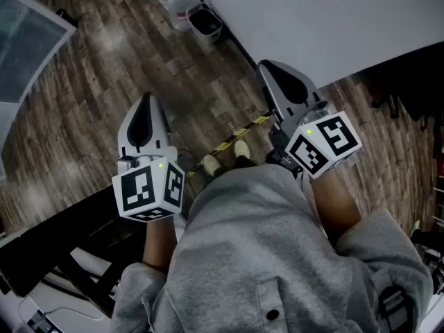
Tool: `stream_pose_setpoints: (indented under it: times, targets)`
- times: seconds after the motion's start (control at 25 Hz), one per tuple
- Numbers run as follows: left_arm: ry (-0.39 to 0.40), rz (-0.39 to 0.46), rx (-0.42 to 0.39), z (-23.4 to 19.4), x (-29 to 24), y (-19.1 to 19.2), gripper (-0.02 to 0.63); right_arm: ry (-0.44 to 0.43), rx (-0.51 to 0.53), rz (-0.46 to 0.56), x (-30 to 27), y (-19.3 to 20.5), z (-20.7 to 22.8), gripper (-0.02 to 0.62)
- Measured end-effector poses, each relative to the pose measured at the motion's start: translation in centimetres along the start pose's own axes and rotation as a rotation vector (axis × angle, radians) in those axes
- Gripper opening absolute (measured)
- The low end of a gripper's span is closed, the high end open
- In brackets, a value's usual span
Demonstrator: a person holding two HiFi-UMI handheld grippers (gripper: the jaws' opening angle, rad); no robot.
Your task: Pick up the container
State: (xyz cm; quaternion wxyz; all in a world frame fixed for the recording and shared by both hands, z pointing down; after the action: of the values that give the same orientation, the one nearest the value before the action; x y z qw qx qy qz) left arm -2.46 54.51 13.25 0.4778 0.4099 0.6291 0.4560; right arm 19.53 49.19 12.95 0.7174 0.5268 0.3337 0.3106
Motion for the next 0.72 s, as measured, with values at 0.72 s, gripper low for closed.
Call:
stream_pose_setpoints:
  times: [0.72]
  targets:
    - [0.002, 0.001, 0.031, -5.3, 3.1, -0.7, 0.014, 0.012, -0.002, 0.041, -1.4, 0.5, -5.9, 0.025]
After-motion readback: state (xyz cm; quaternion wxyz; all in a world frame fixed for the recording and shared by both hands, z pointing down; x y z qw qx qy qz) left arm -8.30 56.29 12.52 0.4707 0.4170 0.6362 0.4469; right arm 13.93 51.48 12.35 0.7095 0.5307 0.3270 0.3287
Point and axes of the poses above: the fingertips, and each gripper's own axes: x backward along the fingers, z to its right, y out of its underside, the point moved 4 cm from there along x, backward along the fingers, and after that the axes turned 6 degrees about y, right-handed, at the moved point
